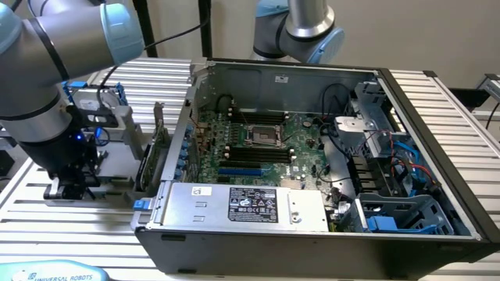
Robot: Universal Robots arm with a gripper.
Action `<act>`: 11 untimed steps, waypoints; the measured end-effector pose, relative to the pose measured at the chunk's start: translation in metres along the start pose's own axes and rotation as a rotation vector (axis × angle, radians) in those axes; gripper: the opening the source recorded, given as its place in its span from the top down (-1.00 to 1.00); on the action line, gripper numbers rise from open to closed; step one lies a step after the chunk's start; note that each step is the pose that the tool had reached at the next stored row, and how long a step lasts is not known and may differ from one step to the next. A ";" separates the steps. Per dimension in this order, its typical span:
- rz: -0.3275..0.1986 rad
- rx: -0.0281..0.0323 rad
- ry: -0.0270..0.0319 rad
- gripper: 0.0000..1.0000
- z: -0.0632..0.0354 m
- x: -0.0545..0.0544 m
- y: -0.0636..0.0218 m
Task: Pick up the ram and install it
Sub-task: 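Pick up the ram and move it above insertion slot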
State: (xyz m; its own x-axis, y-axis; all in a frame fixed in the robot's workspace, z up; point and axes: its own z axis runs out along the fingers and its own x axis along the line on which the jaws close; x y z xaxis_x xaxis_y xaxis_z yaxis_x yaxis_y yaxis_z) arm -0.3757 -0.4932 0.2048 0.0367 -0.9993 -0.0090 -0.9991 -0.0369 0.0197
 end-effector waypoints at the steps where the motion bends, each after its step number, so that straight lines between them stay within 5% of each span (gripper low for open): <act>1: 0.000 0.0000 0.0001 0.27 0.0005 0.000 0.0006; 11: 0.028 0.0003 -0.0006 0.27 0.0053 0.000 0.0047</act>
State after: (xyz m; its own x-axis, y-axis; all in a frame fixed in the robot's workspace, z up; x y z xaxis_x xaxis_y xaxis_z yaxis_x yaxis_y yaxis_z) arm -0.3805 -0.4930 0.1997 0.0091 -0.9999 -0.0090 -0.9998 -0.0093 0.0197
